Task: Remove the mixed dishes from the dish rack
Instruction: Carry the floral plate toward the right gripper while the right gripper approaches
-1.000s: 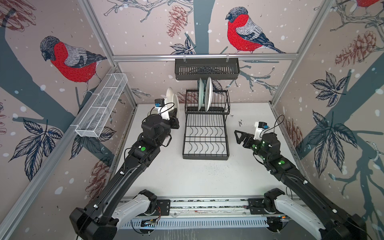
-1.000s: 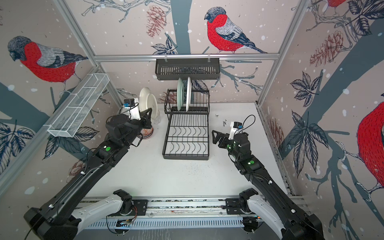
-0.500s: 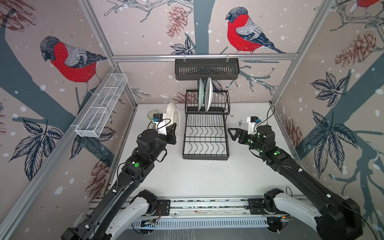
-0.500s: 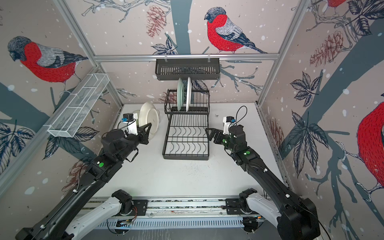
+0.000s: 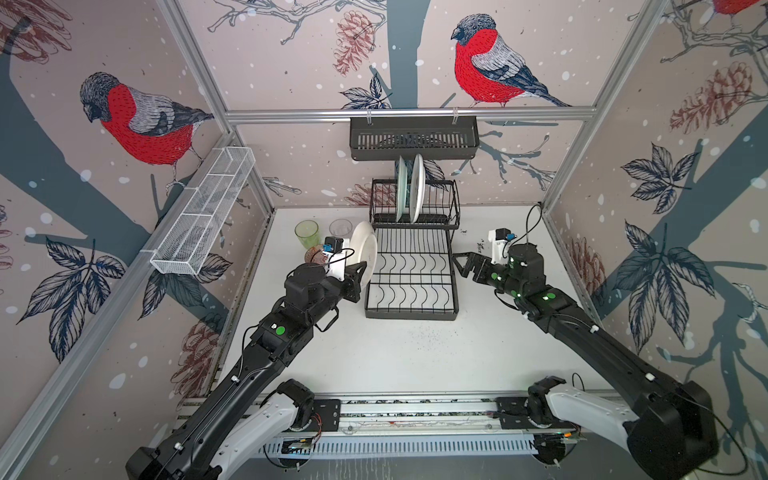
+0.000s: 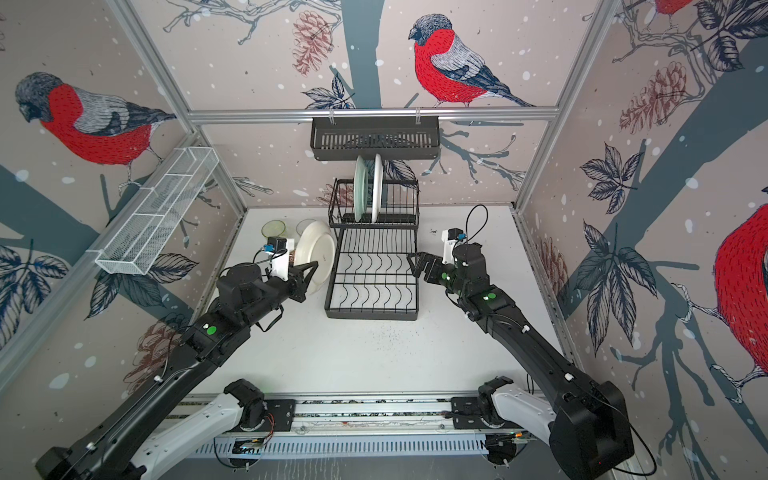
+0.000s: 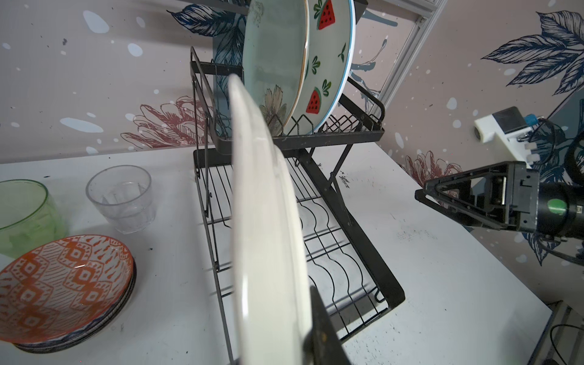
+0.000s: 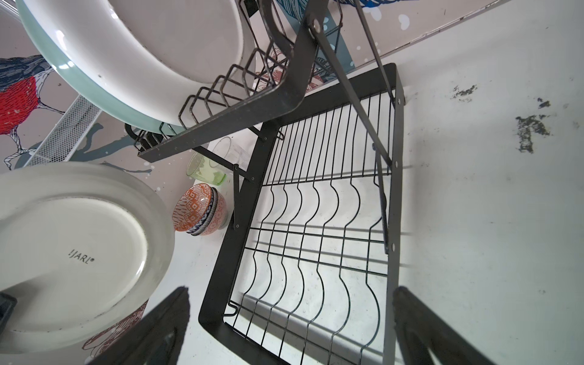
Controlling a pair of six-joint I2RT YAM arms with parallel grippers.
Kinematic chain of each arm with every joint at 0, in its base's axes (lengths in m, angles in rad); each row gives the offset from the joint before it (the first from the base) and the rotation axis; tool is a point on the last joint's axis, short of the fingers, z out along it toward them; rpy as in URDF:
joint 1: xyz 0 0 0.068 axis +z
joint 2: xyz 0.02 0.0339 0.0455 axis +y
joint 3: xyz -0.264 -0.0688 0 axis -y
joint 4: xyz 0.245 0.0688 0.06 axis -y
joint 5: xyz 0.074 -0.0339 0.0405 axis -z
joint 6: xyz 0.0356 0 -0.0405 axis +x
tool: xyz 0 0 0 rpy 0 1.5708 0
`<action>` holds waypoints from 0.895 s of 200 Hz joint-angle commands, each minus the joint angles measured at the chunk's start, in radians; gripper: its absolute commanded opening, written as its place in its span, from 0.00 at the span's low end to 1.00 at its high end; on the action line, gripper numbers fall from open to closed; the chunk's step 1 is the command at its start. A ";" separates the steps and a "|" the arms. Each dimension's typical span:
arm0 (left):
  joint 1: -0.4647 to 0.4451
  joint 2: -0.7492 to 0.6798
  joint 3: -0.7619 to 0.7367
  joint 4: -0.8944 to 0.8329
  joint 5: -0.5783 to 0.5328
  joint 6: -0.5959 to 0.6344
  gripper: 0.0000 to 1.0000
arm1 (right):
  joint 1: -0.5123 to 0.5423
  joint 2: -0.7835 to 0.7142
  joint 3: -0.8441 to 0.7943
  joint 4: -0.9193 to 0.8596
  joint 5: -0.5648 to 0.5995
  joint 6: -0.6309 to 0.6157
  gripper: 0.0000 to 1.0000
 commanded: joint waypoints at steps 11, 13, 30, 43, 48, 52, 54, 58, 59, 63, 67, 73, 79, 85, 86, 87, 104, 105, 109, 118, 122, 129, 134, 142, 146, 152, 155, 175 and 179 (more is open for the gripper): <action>-0.021 0.007 -0.031 0.165 0.040 -0.007 0.00 | -0.001 0.030 0.034 -0.011 -0.055 0.016 1.00; -0.022 0.009 -0.034 0.168 0.041 -0.008 0.00 | -0.001 0.033 0.034 -0.012 -0.057 0.020 0.99; -0.041 0.037 -0.047 0.204 0.059 -0.009 0.00 | -0.002 0.051 0.048 -0.025 -0.069 0.037 0.99; -0.055 0.059 -0.052 0.226 0.061 0.009 0.00 | -0.003 0.064 0.061 -0.043 -0.072 0.046 0.99; -0.060 0.063 -0.057 0.235 0.058 0.014 0.00 | -0.003 0.069 0.066 -0.049 -0.075 0.046 0.99; -0.063 0.067 -0.061 0.245 0.059 0.020 0.00 | -0.002 0.070 0.069 -0.053 -0.076 0.046 1.00; -0.064 0.068 -0.064 0.251 0.060 0.023 0.00 | -0.001 0.072 0.071 -0.055 -0.077 0.047 0.99; -0.067 0.070 -0.071 0.265 0.069 0.027 0.00 | 0.000 0.073 0.072 -0.057 -0.078 0.049 0.99; -0.068 0.070 -0.073 0.266 0.071 0.029 0.00 | 0.000 0.073 0.074 -0.058 -0.078 0.050 0.99; -0.071 0.072 -0.079 0.281 0.081 0.036 0.00 | -0.001 0.075 0.075 -0.061 -0.082 0.054 0.99; -0.075 0.074 -0.085 0.293 0.088 0.038 0.00 | -0.001 0.078 0.077 -0.065 -0.085 0.058 1.00; -0.084 0.077 -0.093 0.310 0.097 0.046 0.00 | -0.001 0.083 0.083 -0.072 -0.091 0.062 0.99; -0.093 0.081 -0.101 0.324 0.102 0.053 0.00 | -0.001 0.087 0.090 -0.082 -0.098 0.064 0.99; -0.104 0.085 -0.108 0.337 0.101 0.059 0.00 | -0.001 0.095 0.102 -0.096 -0.103 0.063 1.00; -0.106 0.085 -0.109 0.338 0.100 0.060 0.00 | 0.000 0.095 0.103 -0.099 -0.103 0.063 1.00; -0.108 0.086 -0.110 0.340 0.100 0.062 0.00 | 0.000 0.097 0.104 -0.100 -0.103 0.064 1.00; -0.139 0.109 -0.120 0.358 0.074 0.080 0.00 | 0.000 0.114 0.132 -0.134 -0.104 0.064 1.00; -0.142 0.110 -0.121 0.358 0.072 0.082 0.00 | -0.001 0.114 0.133 -0.136 -0.105 0.064 1.00; -0.149 0.117 -0.121 0.360 0.066 0.087 0.00 | -0.001 0.119 0.138 -0.143 -0.107 0.065 0.99; -0.172 0.132 -0.122 0.365 0.049 0.104 0.00 | 0.000 0.128 0.153 -0.162 -0.109 0.066 1.00; -0.183 0.138 -0.123 0.367 0.037 0.110 0.00 | -0.001 0.132 0.161 -0.174 -0.109 0.066 0.99; -0.203 0.149 -0.125 0.372 0.014 0.122 0.00 | -0.001 0.141 0.174 -0.192 -0.111 0.066 0.99; -0.218 0.158 -0.123 0.373 -0.001 0.130 0.00 | -0.003 0.145 0.183 -0.204 -0.110 0.066 0.99; -0.236 0.170 -0.122 0.378 -0.016 0.146 0.00 | -0.002 0.150 0.195 -0.220 -0.113 0.071 0.99; -0.242 0.177 -0.123 0.380 -0.022 0.153 0.00 | -0.002 0.151 0.199 -0.229 -0.115 0.074 1.00; -0.253 0.185 -0.120 0.378 -0.026 0.165 0.00 | -0.003 0.151 0.205 -0.235 -0.117 0.080 1.00; -0.258 0.189 -0.118 0.378 -0.030 0.171 0.00 | -0.004 0.151 0.207 -0.238 -0.118 0.085 1.00; -0.283 0.216 -0.122 0.400 -0.057 0.190 0.00 | -0.006 0.148 0.216 -0.248 -0.118 0.116 0.99; -0.284 0.223 -0.124 0.411 -0.056 0.191 0.00 | -0.006 0.148 0.220 -0.256 -0.112 0.127 0.99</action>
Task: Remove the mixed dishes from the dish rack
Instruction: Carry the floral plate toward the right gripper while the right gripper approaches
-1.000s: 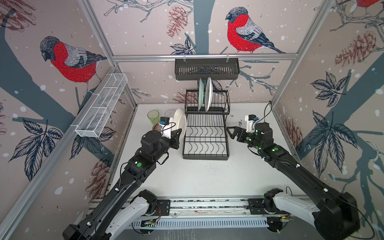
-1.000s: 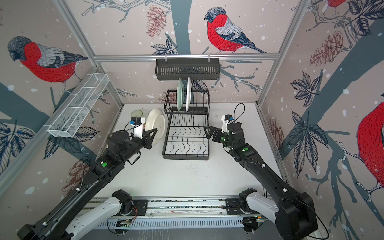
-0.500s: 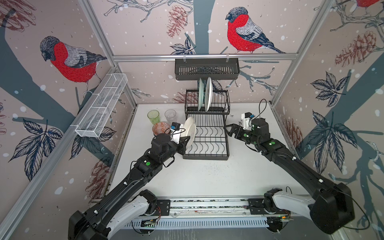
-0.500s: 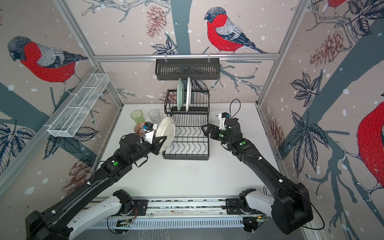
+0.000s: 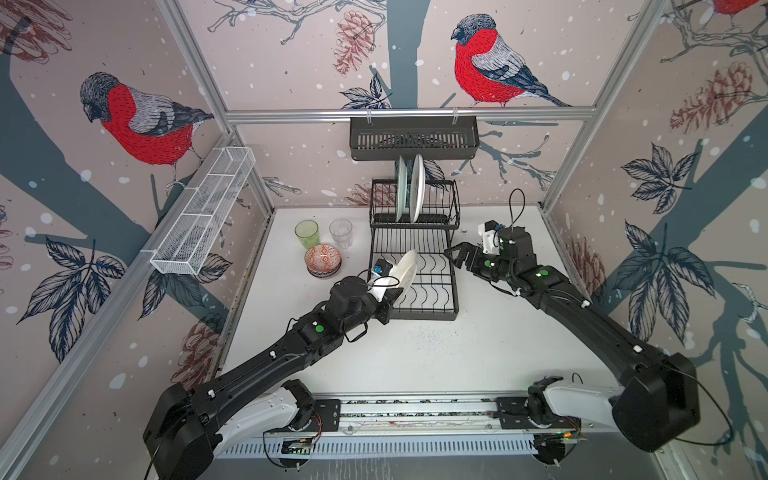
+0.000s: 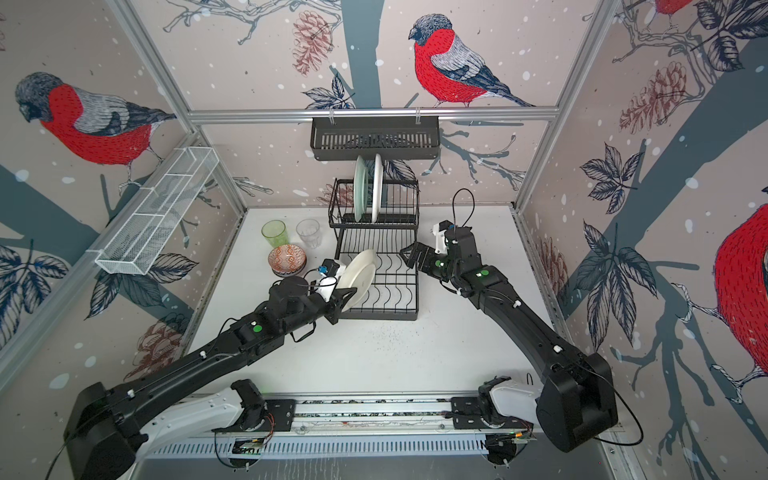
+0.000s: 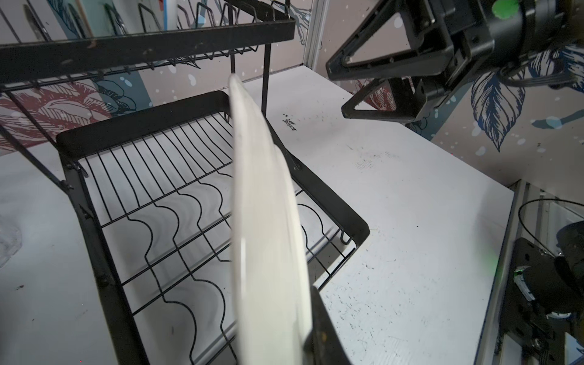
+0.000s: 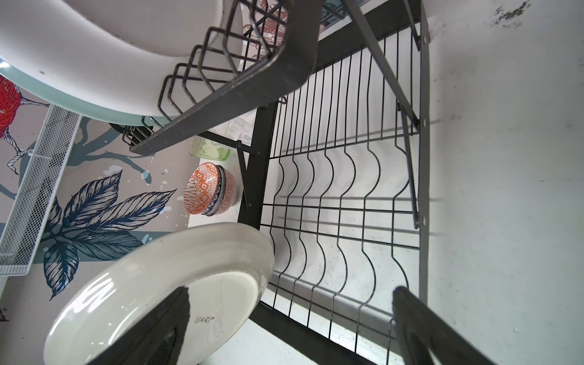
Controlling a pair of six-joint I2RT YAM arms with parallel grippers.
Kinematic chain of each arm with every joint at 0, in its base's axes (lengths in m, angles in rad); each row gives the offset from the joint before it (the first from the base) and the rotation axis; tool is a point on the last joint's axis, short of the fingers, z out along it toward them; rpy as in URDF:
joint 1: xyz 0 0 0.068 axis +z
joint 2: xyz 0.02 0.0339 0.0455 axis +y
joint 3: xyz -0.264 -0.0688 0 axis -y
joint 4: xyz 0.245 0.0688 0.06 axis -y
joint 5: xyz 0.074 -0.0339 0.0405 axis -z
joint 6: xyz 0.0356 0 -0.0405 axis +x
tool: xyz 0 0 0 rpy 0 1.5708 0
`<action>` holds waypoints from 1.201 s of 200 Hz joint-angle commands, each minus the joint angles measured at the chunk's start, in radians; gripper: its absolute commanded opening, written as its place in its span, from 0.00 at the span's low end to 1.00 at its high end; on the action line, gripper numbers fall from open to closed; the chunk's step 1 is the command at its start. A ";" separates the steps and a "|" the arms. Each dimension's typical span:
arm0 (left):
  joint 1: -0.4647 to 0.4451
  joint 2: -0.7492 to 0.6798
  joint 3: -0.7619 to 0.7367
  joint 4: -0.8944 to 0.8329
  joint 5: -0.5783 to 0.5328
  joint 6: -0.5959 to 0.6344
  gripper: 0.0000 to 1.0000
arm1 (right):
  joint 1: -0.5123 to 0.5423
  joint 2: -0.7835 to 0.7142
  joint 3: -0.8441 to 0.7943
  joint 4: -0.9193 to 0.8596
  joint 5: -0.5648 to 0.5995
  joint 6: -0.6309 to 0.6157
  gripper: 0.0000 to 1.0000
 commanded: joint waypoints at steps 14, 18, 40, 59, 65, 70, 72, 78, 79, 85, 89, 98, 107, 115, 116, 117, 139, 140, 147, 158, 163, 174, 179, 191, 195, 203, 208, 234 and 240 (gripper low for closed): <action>-0.023 0.049 0.005 0.208 -0.032 0.056 0.00 | -0.002 -0.002 0.035 -0.067 0.020 0.075 1.00; -0.024 0.058 0.012 0.211 -0.028 0.058 0.00 | -0.003 -0.003 0.038 -0.071 0.027 0.085 1.00; -0.044 0.100 0.033 0.232 -0.026 0.072 0.00 | -0.001 -0.020 0.047 -0.073 0.069 0.156 0.99; -0.061 0.127 0.048 0.250 -0.037 0.093 0.00 | 0.011 -0.040 0.057 -0.075 0.118 0.209 0.99; -0.067 0.135 0.053 0.253 -0.039 0.102 0.00 | 0.018 -0.046 0.061 -0.082 0.140 0.221 0.99; -0.069 0.142 0.056 0.257 -0.040 0.106 0.00 | 0.026 -0.050 0.065 -0.088 0.160 0.228 1.00; -0.070 0.146 0.059 0.257 -0.041 0.108 0.00 | 0.028 -0.052 0.067 -0.091 0.167 0.230 0.99; -0.072 0.154 0.064 0.259 -0.041 0.113 0.00 | 0.034 -0.053 0.073 -0.101 0.185 0.238 0.99; -0.071 0.156 0.065 0.260 -0.041 0.114 0.00 | 0.034 -0.054 0.073 -0.103 0.188 0.238 0.99; -0.075 0.165 0.068 0.264 -0.043 0.117 0.00 | 0.040 -0.055 0.082 -0.114 0.202 0.241 0.99; -0.076 0.172 0.071 0.265 -0.042 0.120 0.00 | 0.043 -0.053 0.087 -0.122 0.209 0.244 1.00; -0.077 0.186 0.073 0.274 -0.040 0.123 0.00 | 0.049 -0.051 0.100 -0.142 0.226 0.249 0.99; -0.079 0.199 0.076 0.280 -0.036 0.128 0.00 | 0.057 -0.049 0.112 -0.158 0.238 0.252 0.99; -0.084 0.209 0.079 0.282 -0.037 0.134 0.00 | 0.061 -0.045 0.121 -0.168 0.243 0.256 0.99; -0.084 0.211 0.080 0.282 -0.037 0.134 0.00 | 0.063 -0.044 0.121 -0.168 0.244 0.257 0.99; -0.085 0.213 0.081 0.283 -0.038 0.134 0.00 | 0.063 -0.044 0.122 -0.169 0.244 0.257 0.99; -0.101 0.233 0.090 0.293 -0.069 0.155 0.00 | 0.085 -0.030 0.135 -0.184 0.252 0.266 0.99; -0.103 0.235 0.090 0.293 -0.070 0.157 0.00 | 0.086 -0.029 0.135 -0.184 0.252 0.267 0.99; -0.109 0.241 0.093 0.299 -0.079 0.166 0.00 | 0.093 -0.023 0.135 -0.184 0.251 0.272 1.00; -0.122 0.250 0.101 0.302 -0.095 0.184 0.00 | 0.106 -0.012 0.137 -0.182 0.251 0.278 1.00; -0.128 0.255 0.105 0.303 -0.106 0.191 0.00 | 0.112 -0.007 0.137 -0.181 0.251 0.279 0.99; -0.137 0.268 0.112 0.305 -0.125 0.205 0.00 | 0.125 0.001 0.137 -0.179 0.254 0.285 0.99; -0.141 0.273 0.113 0.307 -0.131 0.210 0.00 | 0.130 0.002 0.137 -0.177 0.256 0.287 1.00; -0.146 0.283 0.118 0.312 -0.138 0.222 0.00 | 0.136 0.002 0.127 -0.163 0.250 0.292 0.99; -0.149 0.287 0.118 0.316 -0.140 0.226 0.00 | 0.138 0.002 0.121 -0.154 0.242 0.295 1.00; -0.154 0.297 0.120 0.318 -0.145 0.237 0.00 | 0.141 0.002 0.110 -0.139 0.232 0.303 0.99; -0.157 0.302 0.124 0.317 -0.155 0.245 0.00 | 0.144 0.001 0.106 -0.135 0.232 0.309 0.99; -0.173 0.332 0.148 0.305 -0.186 0.274 0.00 | 0.159 0.002 0.094 -0.127 0.236 0.323 0.99; -0.176 0.337 0.148 0.309 -0.189 0.276 0.00 | 0.161 0.002 0.089 -0.119 0.229 0.324 1.00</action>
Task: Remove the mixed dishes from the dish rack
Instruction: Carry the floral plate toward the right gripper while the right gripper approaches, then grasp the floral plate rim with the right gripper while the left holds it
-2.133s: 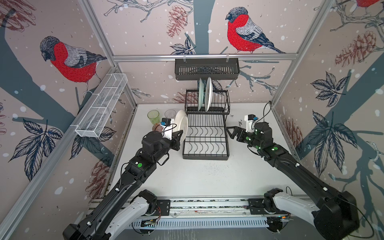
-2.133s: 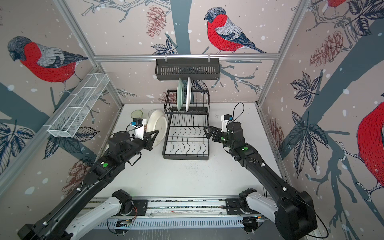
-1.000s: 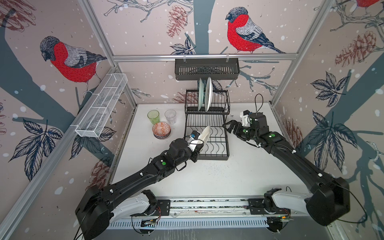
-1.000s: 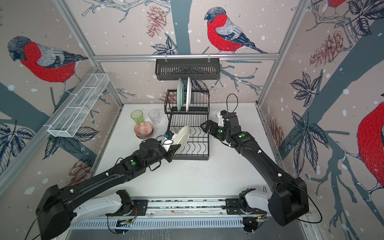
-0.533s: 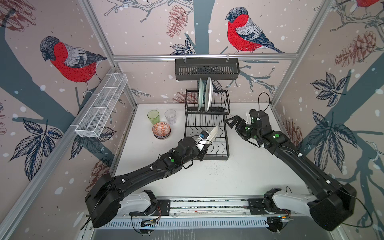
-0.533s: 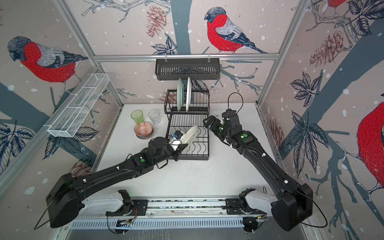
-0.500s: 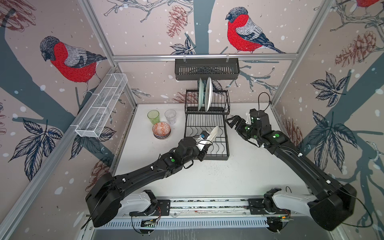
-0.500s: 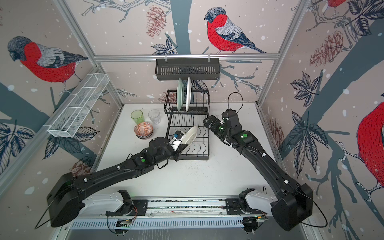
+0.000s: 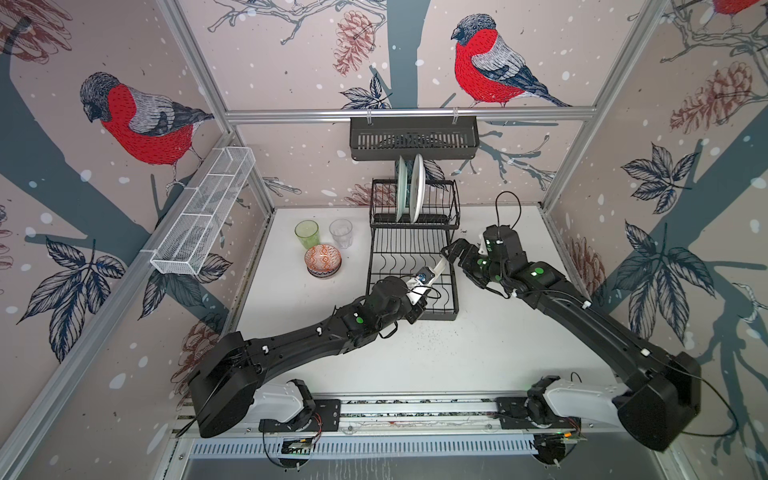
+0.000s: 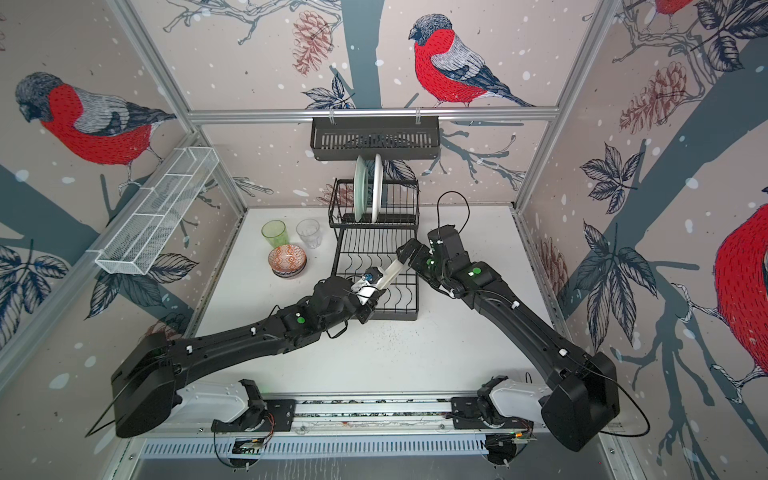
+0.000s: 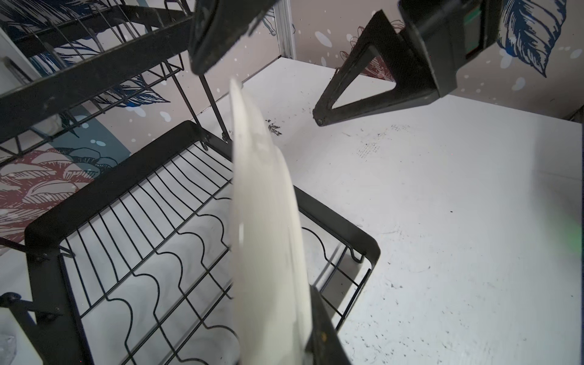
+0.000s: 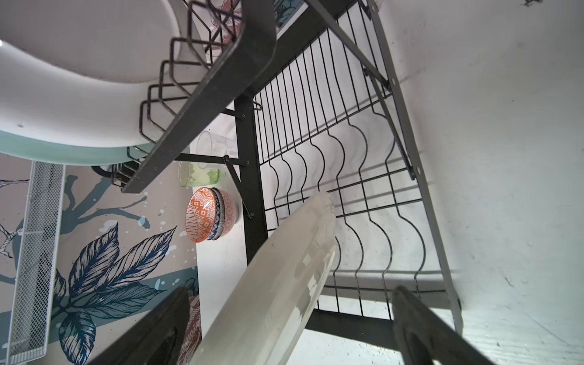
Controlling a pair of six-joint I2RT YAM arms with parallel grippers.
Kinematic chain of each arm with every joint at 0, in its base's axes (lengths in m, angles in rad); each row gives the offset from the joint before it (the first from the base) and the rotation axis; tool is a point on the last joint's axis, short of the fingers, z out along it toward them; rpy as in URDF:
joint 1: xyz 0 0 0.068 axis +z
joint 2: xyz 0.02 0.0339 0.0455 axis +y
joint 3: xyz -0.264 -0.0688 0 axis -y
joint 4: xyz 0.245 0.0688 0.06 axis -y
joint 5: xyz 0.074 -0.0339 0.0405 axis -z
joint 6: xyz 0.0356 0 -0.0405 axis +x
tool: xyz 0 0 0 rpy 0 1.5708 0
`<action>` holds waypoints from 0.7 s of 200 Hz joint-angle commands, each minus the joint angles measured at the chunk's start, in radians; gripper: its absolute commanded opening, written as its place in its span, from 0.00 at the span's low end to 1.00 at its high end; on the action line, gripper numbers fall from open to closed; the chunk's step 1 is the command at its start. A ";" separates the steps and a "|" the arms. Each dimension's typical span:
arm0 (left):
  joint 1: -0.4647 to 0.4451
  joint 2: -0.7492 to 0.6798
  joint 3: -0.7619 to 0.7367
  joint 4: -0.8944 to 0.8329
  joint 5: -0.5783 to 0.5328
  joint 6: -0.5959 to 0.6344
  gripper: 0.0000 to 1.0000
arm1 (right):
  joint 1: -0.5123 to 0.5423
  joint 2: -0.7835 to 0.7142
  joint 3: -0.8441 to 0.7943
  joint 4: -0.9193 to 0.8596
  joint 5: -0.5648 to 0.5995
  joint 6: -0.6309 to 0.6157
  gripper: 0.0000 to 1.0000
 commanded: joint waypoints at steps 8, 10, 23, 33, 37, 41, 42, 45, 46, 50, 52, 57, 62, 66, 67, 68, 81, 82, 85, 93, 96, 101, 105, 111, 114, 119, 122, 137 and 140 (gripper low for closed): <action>-0.015 0.016 0.022 0.147 -0.041 0.046 0.00 | 0.010 0.000 -0.018 0.058 -0.015 0.033 1.00; -0.015 0.016 0.021 0.150 -0.042 0.046 0.00 | 0.010 0.000 -0.021 0.064 -0.019 0.033 0.99; -0.020 0.022 0.025 0.158 -0.049 0.051 0.00 | 0.014 0.000 -0.030 0.080 -0.022 0.044 0.99; -0.027 0.027 0.031 0.160 -0.060 0.063 0.00 | 0.016 0.012 -0.028 0.079 -0.023 0.048 0.99; -0.030 0.029 0.032 0.160 -0.065 0.067 0.00 | 0.017 0.026 -0.028 0.079 -0.027 0.049 1.00; -0.032 0.031 0.034 0.162 -0.071 0.072 0.00 | 0.017 0.030 -0.027 0.079 -0.029 0.050 1.00; -0.033 0.031 0.034 0.163 -0.073 0.073 0.00 | 0.017 0.031 -0.027 0.079 -0.030 0.050 1.00; -0.035 0.032 0.034 0.166 -0.076 0.077 0.00 | 0.017 0.033 -0.026 0.079 -0.033 0.050 1.00; -0.036 0.033 0.034 0.165 -0.078 0.078 0.00 | 0.017 0.034 -0.026 0.079 -0.034 0.051 1.00; -0.039 0.034 0.036 0.167 -0.082 0.083 0.00 | 0.019 0.036 -0.025 0.077 -0.038 0.051 0.99; -0.040 0.036 0.036 0.167 -0.083 0.086 0.00 | 0.019 0.038 -0.024 0.076 -0.039 0.052 0.99; -0.043 0.038 0.037 0.167 -0.089 0.091 0.00 | 0.019 0.042 -0.024 0.073 -0.042 0.053 0.99; -0.047 0.042 0.038 0.167 -0.094 0.097 0.00 | 0.019 0.042 -0.024 0.071 -0.045 0.057 1.00; -0.050 0.046 0.041 0.165 -0.098 0.103 0.00 | 0.019 0.044 -0.025 0.070 -0.047 0.059 0.99; -0.051 0.047 0.042 0.164 -0.099 0.103 0.00 | 0.020 0.044 -0.025 0.070 -0.047 0.059 0.99; -0.052 0.048 0.042 0.165 -0.101 0.104 0.00 | 0.020 0.043 -0.025 0.069 -0.048 0.060 0.99; -0.063 0.060 0.048 0.166 -0.116 0.124 0.00 | 0.018 0.043 -0.030 0.064 -0.049 0.065 0.98; -0.064 0.060 0.048 0.166 -0.117 0.125 0.00 | 0.017 0.043 -0.030 0.064 -0.049 0.066 0.98; -0.066 0.063 0.047 0.166 -0.121 0.130 0.00 | 0.017 0.043 -0.031 0.062 -0.049 0.070 0.97; -0.074 0.069 0.047 0.167 -0.133 0.140 0.00 | 0.013 0.042 -0.035 0.062 -0.055 0.076 0.95; -0.076 0.071 0.048 0.168 -0.140 0.145 0.00 | 0.012 0.042 -0.039 0.064 -0.060 0.078 0.94; -0.081 0.074 0.048 0.168 -0.148 0.149 0.00 | 0.009 0.039 -0.044 0.068 -0.068 0.084 0.92; -0.083 0.076 0.047 0.168 -0.152 0.151 0.00 | 0.008 0.038 -0.050 0.073 -0.072 0.088 0.92; -0.085 0.077 0.045 0.172 -0.157 0.155 0.00 | 0.004 0.036 -0.055 0.078 -0.078 0.094 0.90; -0.087 0.077 0.043 0.174 -0.162 0.157 0.00 | 0.004 0.034 -0.059 0.081 -0.082 0.096 0.89; -0.090 0.077 0.038 0.180 -0.168 0.161 0.00 | 0.002 0.033 -0.063 0.084 -0.084 0.100 0.87; -0.092 0.076 0.036 0.184 -0.173 0.163 0.00 | 0.001 0.031 -0.066 0.085 -0.086 0.102 0.86; -0.095 0.071 0.021 0.203 -0.181 0.172 0.00 | -0.011 0.027 -0.084 0.109 -0.118 0.110 0.80; -0.095 0.070 0.018 0.208 -0.184 0.173 0.00 | -0.013 0.027 -0.086 0.113 -0.124 0.110 0.77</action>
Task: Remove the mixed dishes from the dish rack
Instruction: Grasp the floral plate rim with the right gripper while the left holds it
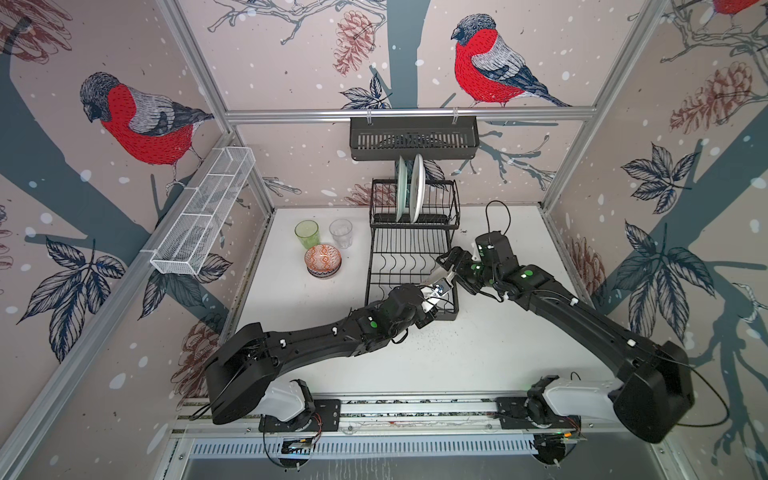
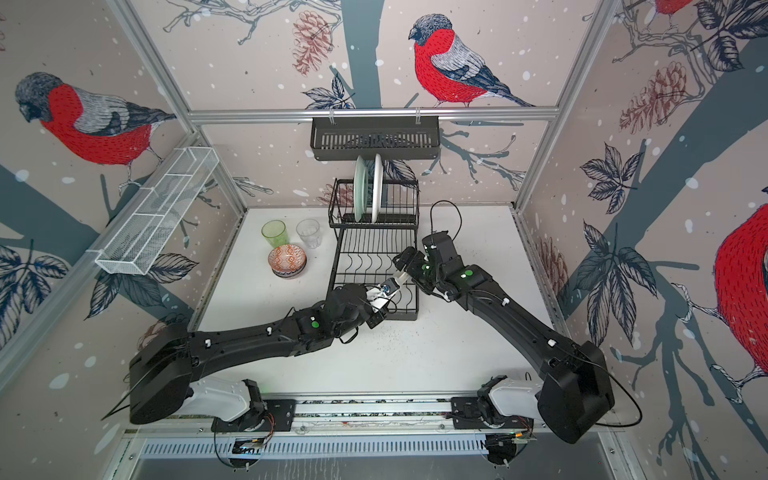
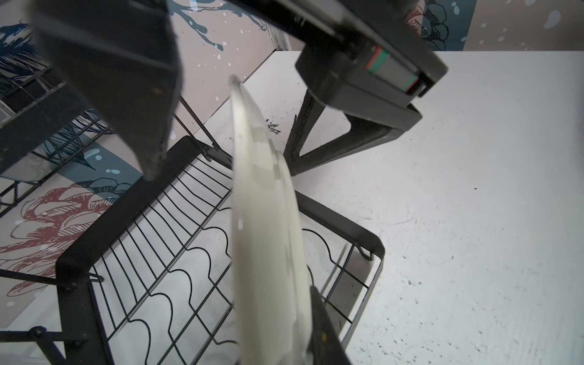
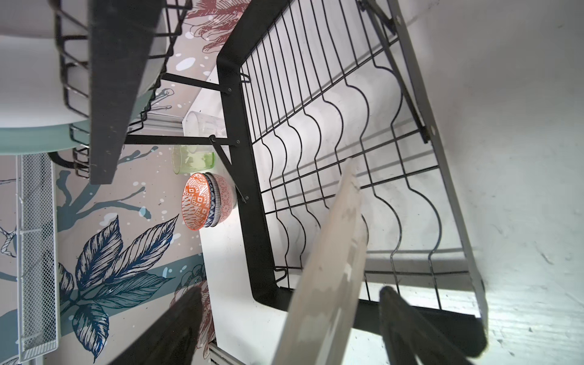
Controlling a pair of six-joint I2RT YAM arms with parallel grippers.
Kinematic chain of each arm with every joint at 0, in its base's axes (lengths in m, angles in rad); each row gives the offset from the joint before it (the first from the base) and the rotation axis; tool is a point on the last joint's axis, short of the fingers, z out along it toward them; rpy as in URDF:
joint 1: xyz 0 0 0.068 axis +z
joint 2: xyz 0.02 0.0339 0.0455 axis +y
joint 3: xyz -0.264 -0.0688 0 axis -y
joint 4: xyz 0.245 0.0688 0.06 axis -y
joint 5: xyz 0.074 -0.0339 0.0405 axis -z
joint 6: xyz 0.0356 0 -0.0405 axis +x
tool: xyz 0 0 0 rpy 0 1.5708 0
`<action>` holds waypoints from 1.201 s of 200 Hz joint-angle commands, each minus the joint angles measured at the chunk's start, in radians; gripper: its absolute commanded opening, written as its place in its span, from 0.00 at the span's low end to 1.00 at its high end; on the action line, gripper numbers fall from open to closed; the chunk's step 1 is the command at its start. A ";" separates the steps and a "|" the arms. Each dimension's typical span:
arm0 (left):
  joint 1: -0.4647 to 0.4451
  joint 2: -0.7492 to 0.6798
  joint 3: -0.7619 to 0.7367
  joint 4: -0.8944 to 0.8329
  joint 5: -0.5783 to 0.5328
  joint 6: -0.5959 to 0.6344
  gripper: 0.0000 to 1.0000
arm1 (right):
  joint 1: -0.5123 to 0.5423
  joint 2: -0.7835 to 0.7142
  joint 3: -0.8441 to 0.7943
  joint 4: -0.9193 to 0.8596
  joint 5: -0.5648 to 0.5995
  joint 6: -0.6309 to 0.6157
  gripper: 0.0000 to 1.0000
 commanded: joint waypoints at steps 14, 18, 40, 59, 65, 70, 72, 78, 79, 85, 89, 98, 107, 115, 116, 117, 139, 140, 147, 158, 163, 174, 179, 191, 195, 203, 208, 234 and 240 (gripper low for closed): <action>-0.007 -0.012 -0.023 0.191 -0.071 0.048 0.00 | -0.015 -0.008 -0.016 0.055 -0.061 0.024 0.68; -0.008 -0.012 -0.024 0.192 -0.074 0.052 0.00 | -0.015 -0.008 -0.015 0.054 -0.063 0.022 0.66; -0.013 -0.006 -0.028 0.202 -0.096 0.078 0.00 | -0.014 -0.006 -0.008 0.057 -0.076 0.017 0.56; -0.018 0.012 -0.024 0.216 -0.121 0.108 0.00 | -0.013 0.001 -0.007 0.056 -0.092 0.011 0.54; -0.019 0.018 -0.020 0.220 -0.129 0.115 0.00 | -0.015 0.002 -0.008 0.057 -0.096 0.010 0.54; -0.020 0.025 -0.020 0.223 -0.134 0.119 0.00 | -0.014 0.004 -0.010 0.057 -0.100 0.010 0.54; -0.021 0.027 -0.019 0.224 -0.135 0.121 0.00 | -0.014 0.005 -0.012 0.058 -0.102 0.011 0.54; -0.024 0.033 -0.017 0.224 -0.140 0.127 0.00 | -0.013 0.007 -0.015 0.060 -0.110 0.010 0.53; -0.024 0.034 -0.017 0.223 -0.141 0.128 0.00 | -0.013 0.008 -0.016 0.062 -0.111 0.010 0.53; -0.027 0.040 -0.016 0.226 -0.147 0.133 0.00 | -0.014 0.009 -0.019 0.066 -0.117 0.010 0.53; -0.029 0.042 -0.016 0.227 -0.151 0.137 0.00 | -0.015 0.010 -0.021 0.069 -0.122 0.010 0.53; -0.035 0.049 -0.014 0.229 -0.159 0.143 0.00 | -0.016 0.013 -0.027 0.074 -0.129 0.011 0.53; -0.040 0.055 -0.015 0.235 -0.172 0.152 0.00 | -0.019 0.015 -0.036 0.089 -0.141 0.013 0.53; -0.047 0.060 -0.014 0.241 -0.189 0.160 0.00 | -0.022 0.016 -0.046 0.109 -0.159 0.016 0.54; -0.049 0.060 -0.014 0.241 -0.192 0.161 0.00 | -0.022 0.016 -0.048 0.111 -0.161 0.017 0.54; -0.049 0.061 -0.014 0.243 -0.194 0.162 0.00 | -0.023 0.017 -0.050 0.113 -0.163 0.017 0.54; -0.057 0.060 -0.020 0.261 -0.215 0.177 0.00 | -0.036 0.024 -0.068 0.135 -0.189 0.027 0.52; -0.058 0.060 -0.020 0.262 -0.216 0.178 0.00 | -0.036 0.025 -0.069 0.135 -0.189 0.027 0.51; -0.060 0.059 -0.021 0.267 -0.218 0.179 0.00 | -0.036 0.024 -0.069 0.137 -0.189 0.028 0.49; -0.061 0.059 -0.025 0.272 -0.222 0.184 0.00 | -0.038 0.020 -0.071 0.141 -0.191 0.030 0.48; -0.061 0.059 -0.024 0.273 -0.225 0.186 0.00 | -0.038 0.018 -0.073 0.144 -0.192 0.030 0.46; -0.062 0.061 -0.025 0.274 -0.232 0.192 0.00 | -0.040 0.016 -0.074 0.148 -0.194 0.030 0.41; -0.063 0.062 -0.026 0.276 -0.236 0.194 0.00 | -0.042 0.015 -0.077 0.150 -0.196 0.034 0.38; -0.068 0.068 -0.035 0.300 -0.259 0.201 0.00 | -0.047 0.009 -0.084 0.157 -0.199 0.038 0.33; -0.071 0.070 -0.040 0.311 -0.269 0.206 0.00 | -0.049 0.008 -0.087 0.156 -0.200 0.040 0.32; -0.079 0.075 -0.046 0.330 -0.285 0.220 0.00 | -0.052 0.007 -0.092 0.158 -0.203 0.043 0.30; -0.083 0.079 -0.049 0.339 -0.299 0.229 0.00 | -0.055 0.007 -0.095 0.160 -0.206 0.045 0.28; -0.104 0.103 -0.064 0.421 -0.391 0.251 0.00 | -0.058 0.006 -0.101 0.170 -0.215 0.042 0.18; -0.107 0.106 -0.067 0.430 -0.397 0.260 0.00 | -0.059 0.006 -0.099 0.170 -0.215 0.040 0.16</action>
